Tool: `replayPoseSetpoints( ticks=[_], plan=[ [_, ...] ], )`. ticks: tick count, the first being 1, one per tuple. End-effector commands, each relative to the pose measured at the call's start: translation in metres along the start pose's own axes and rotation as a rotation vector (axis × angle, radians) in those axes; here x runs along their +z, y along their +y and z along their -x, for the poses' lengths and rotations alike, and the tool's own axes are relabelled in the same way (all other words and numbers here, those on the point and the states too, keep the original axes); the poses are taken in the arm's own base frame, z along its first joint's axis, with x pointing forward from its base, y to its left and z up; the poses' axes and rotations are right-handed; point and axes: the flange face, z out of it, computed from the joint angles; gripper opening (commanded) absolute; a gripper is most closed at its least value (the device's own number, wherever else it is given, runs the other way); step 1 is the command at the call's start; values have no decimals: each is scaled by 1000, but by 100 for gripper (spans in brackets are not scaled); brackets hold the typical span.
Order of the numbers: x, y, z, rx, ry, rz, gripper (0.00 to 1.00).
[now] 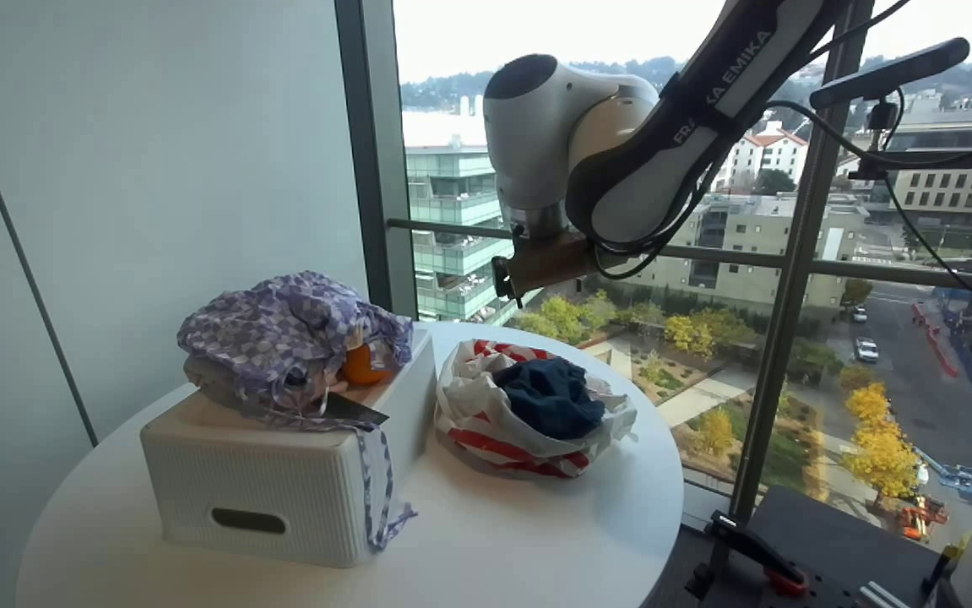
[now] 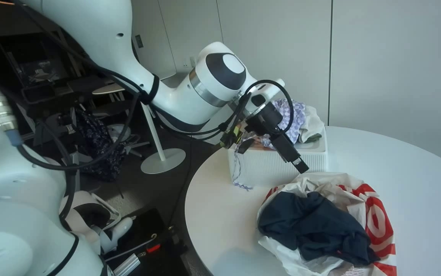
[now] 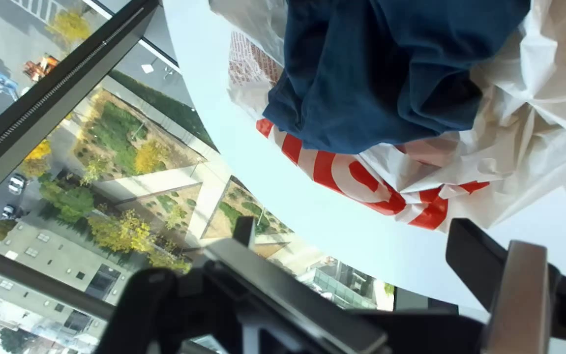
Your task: Place some of the clothes in the plastic bag
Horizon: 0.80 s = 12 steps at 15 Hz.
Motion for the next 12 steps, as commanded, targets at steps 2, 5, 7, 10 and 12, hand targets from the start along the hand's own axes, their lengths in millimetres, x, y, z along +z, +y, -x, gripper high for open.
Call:
replayPoseSetpoints(
  ticks=[2, 5, 7, 10, 12],
  plan=[
    [-105, -22, 29, -134, 58, -182, 100],
    [-168, -69, 56, -262, 98, -291, 100],
    [-196, -103, 72, -362, 133, -352, 100],
    [-219, -147, 85, -483, 182, -397, 100],
    [-226, -170, 84, -531, 199, -417, 100]
  ],
)
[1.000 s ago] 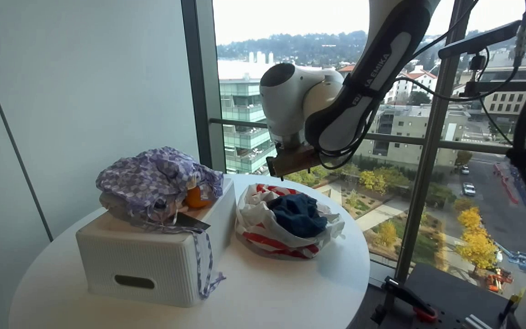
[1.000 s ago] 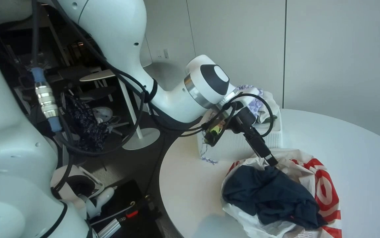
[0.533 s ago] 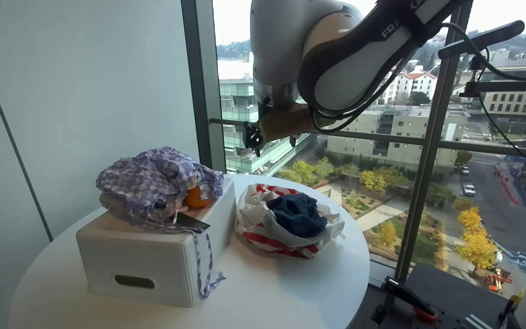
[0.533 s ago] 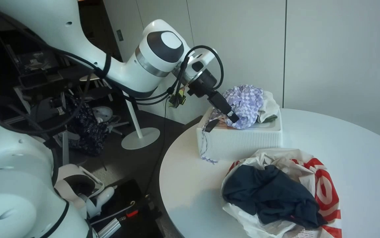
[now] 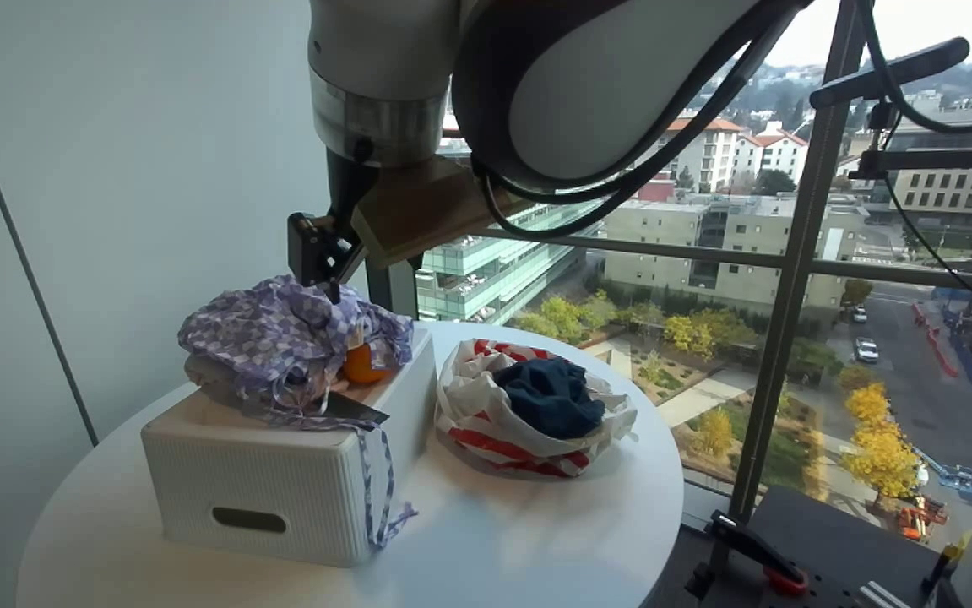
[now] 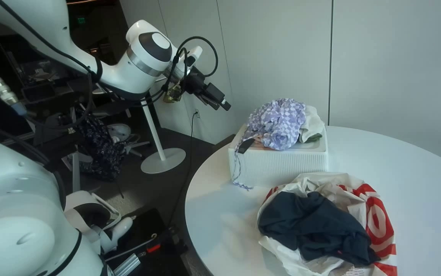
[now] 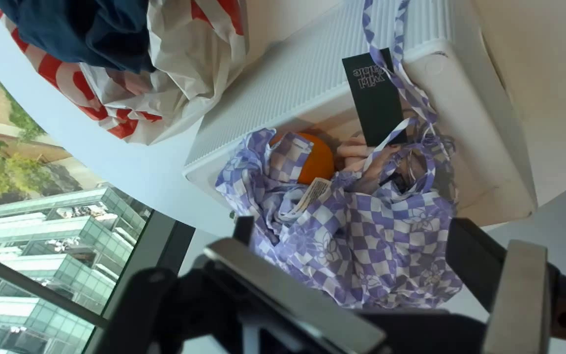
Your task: Place some of the clothes in the plastic bag
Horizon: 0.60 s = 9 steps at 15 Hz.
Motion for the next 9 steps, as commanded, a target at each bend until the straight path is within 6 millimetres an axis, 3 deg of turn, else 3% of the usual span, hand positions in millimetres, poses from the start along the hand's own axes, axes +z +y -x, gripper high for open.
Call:
replayPoseSetpoints(
  ticks=[1, 5, 9],
  plan=[
    [13, -35, -39, -85, 20, -49, 100],
    [41, -58, -73, -108, -12, -85, 100],
    [79, -60, -105, -88, -65, -83, 100]
  ],
)
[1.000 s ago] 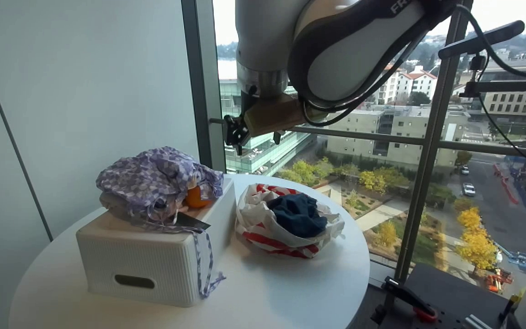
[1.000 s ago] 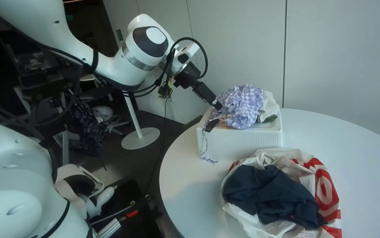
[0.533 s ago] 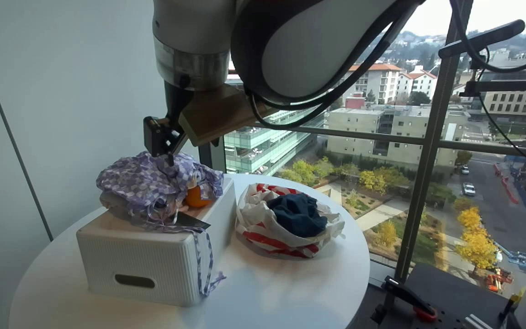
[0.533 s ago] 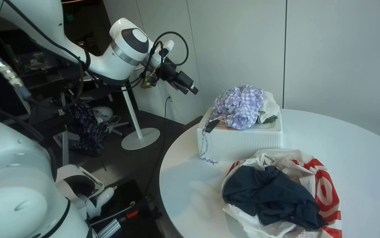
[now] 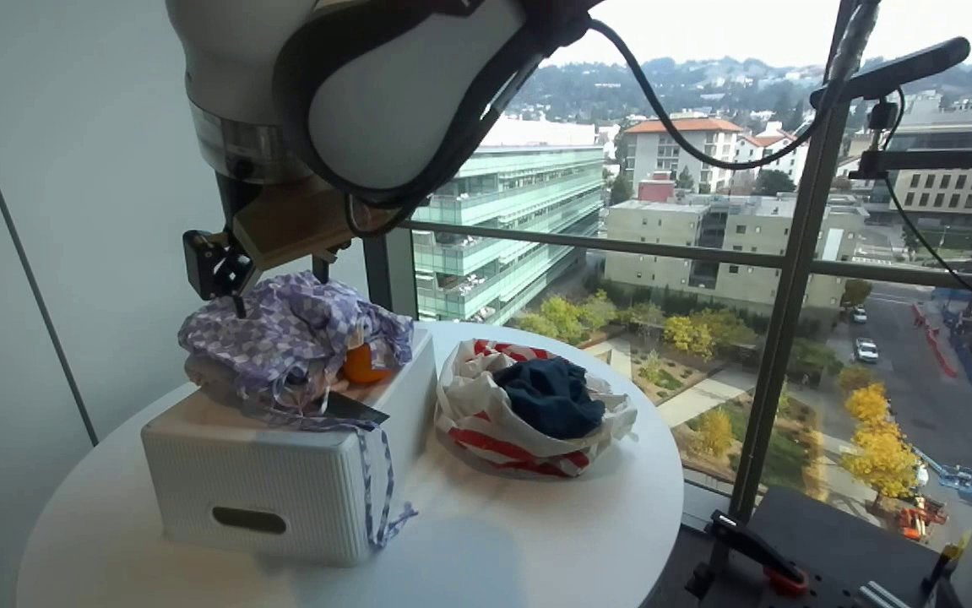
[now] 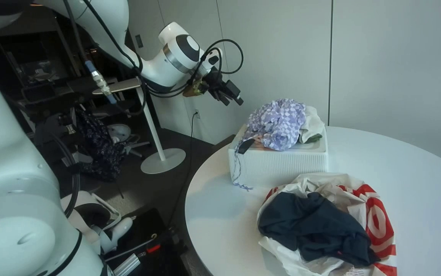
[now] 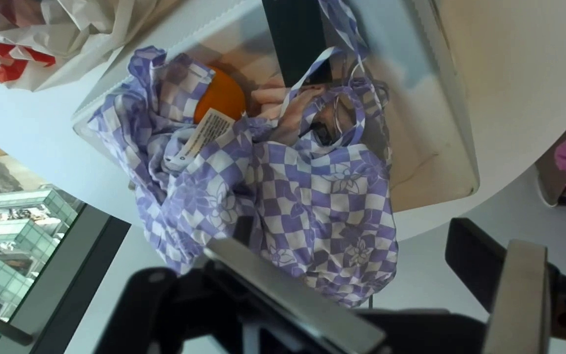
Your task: Place some of the clothes in the plastic bag
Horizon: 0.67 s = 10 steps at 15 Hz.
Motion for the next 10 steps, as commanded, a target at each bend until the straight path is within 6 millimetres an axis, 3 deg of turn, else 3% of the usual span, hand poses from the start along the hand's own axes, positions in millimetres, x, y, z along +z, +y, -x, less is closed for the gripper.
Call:
replayPoseSetpoints(
  ticks=[1, 8, 10],
  plan=[
    [33, 6, -41, 7, -29, 15, 100],
    [85, 40, -82, 87, -67, 91, 100],
    [82, 37, -79, 77, -84, 60, 100]
  ],
)
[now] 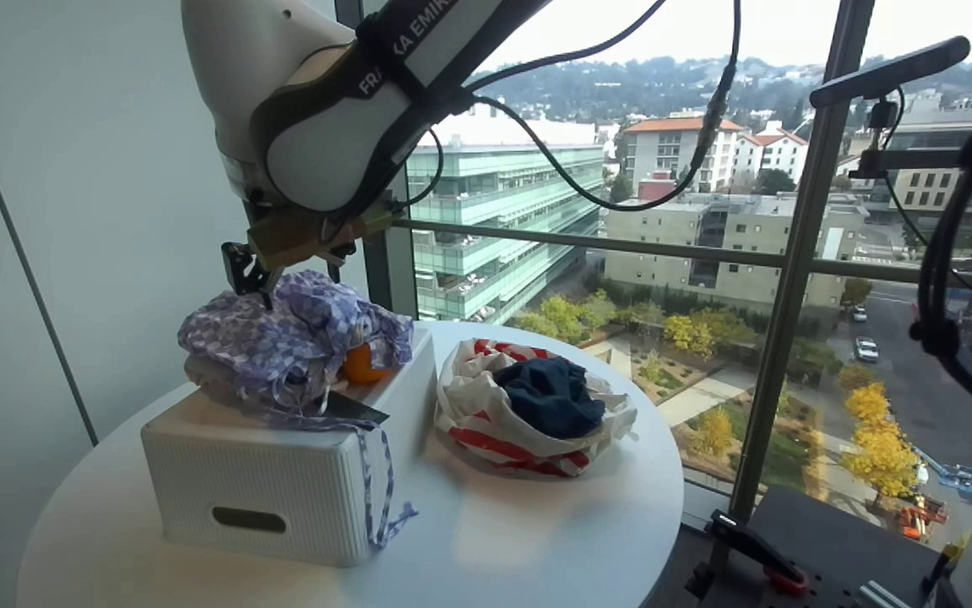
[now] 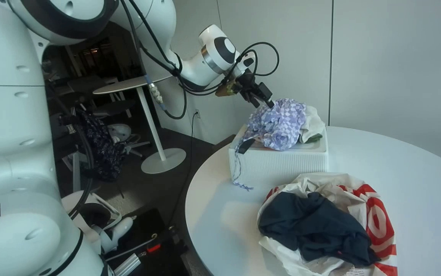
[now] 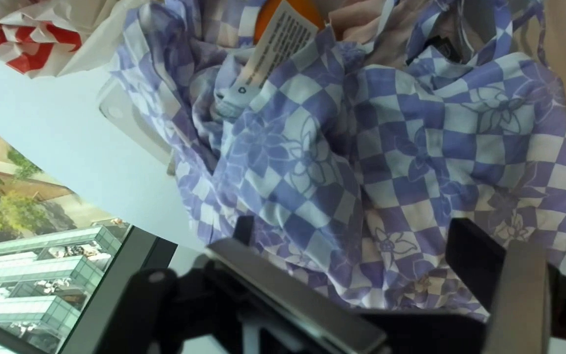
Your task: Place some of the clothes in the plastic bag
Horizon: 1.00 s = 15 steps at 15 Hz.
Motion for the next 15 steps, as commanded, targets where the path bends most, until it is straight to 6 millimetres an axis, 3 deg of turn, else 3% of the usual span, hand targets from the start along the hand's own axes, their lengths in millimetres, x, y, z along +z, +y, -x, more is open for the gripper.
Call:
replayPoseSetpoints(
  ticks=[1, 4, 14, 15],
  plan=[
    [3, -1, -2, 0, -8, -6, 100],
    [6, -5, -1, -6, -12, -10, 100],
    [46, 19, 4, 81, -36, 46, 100],
    [48, 20, 5, 87, -36, 46, 75]
  ],
)
